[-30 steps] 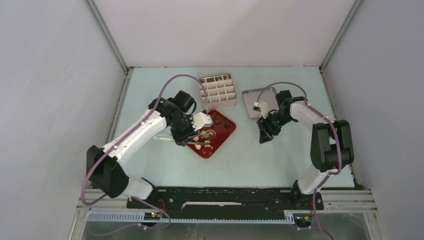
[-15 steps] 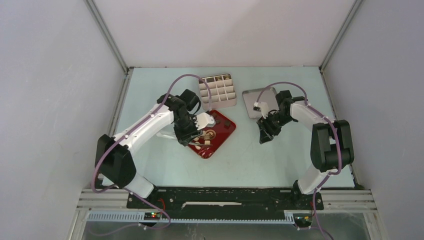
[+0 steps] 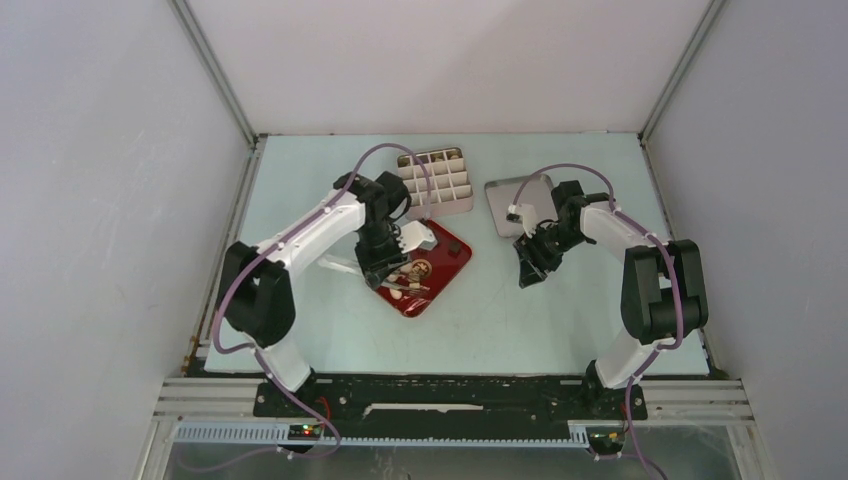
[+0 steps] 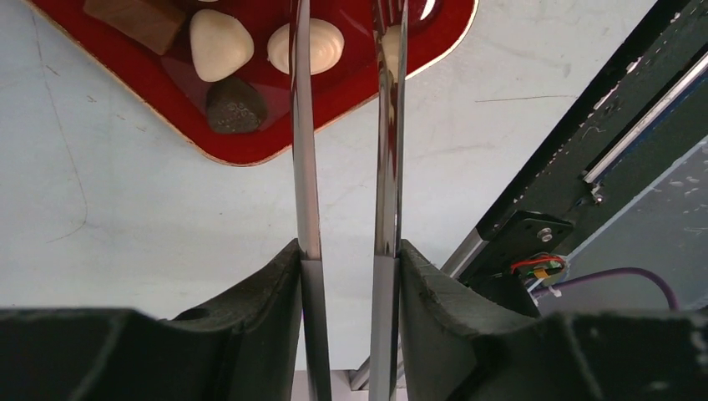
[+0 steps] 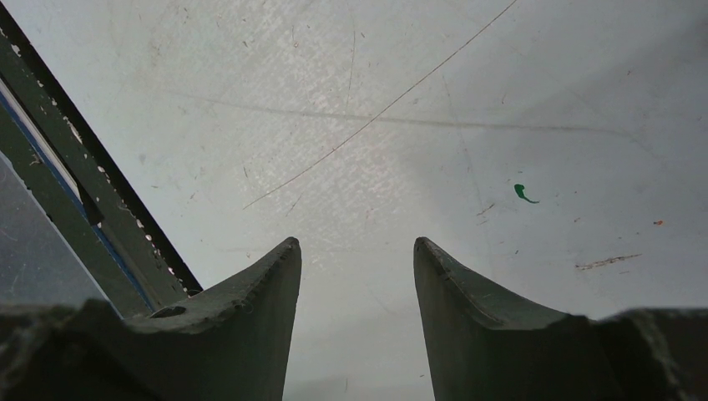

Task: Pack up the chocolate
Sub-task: Pick up the fake chocolate from the plate.

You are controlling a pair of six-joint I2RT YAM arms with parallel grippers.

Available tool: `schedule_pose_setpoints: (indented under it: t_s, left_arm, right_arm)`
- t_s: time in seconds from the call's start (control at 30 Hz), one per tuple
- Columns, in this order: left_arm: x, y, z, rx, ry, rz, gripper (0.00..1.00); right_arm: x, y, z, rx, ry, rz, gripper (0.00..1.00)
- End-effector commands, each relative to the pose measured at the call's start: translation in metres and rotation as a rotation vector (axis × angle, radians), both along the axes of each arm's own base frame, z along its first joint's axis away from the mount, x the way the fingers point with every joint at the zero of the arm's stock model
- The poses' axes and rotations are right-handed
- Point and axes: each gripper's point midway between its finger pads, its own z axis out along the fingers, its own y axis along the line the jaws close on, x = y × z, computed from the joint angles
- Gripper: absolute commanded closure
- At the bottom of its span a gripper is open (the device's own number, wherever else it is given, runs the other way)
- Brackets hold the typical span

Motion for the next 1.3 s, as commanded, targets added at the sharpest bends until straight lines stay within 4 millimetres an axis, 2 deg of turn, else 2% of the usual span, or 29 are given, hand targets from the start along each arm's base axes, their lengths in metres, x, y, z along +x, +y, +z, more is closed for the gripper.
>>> schedule_pose_setpoints:
  t_s: [0.0,0.17,0.3,0.63,0.87,0.93,1.07,1.2,1.27]
  left_arm:
    - [0.010,-0.001,0.019,-0.042,0.007,0.015,0.55]
    - [0.014,0.002,0.024,-0.049,0.030,0.046,0.53]
    - [0.008,0.005,0.022,-0.052,0.092,0.049,0.52]
    - [0.008,0.000,0.019,-0.069,0.116,0.050,0.57]
    - [0.006,0.000,0.023,-0.069,0.135,0.046,0.77]
    - [0.006,-0.001,0.027,-0.083,0.127,0.047,0.80]
    - [0.018,-0.011,0.043,-0.151,0.063,0.071,0.82]
    - [0.039,-0.024,0.065,-0.262,-0.015,0.139,0.82]
    - [0.057,-0.027,0.071,-0.291,-0.067,0.205,0.82]
  right_arm:
    - [0.009,0.000,0.007,0.000,-0.032,0.012,0.45]
    - [0.008,0.000,0.005,-0.002,-0.025,0.016,0.45]
    - [0.008,0.000,0.005,-0.002,-0.025,0.017,0.44]
    - [0.008,0.000,0.004,-0.005,-0.020,0.016,0.44]
    - [0.008,-0.001,0.004,-0.005,-0.023,0.015,0.44]
    - [0.008,-0.001,0.004,-0.005,-0.023,0.016,0.44]
    - [0.008,-0.001,0.005,-0.007,-0.024,0.015,0.44]
    - [0.008,-0.001,0.004,-0.007,-0.024,0.015,0.44]
    - [0.009,-0.001,0.004,-0.010,-0.022,0.013,0.44]
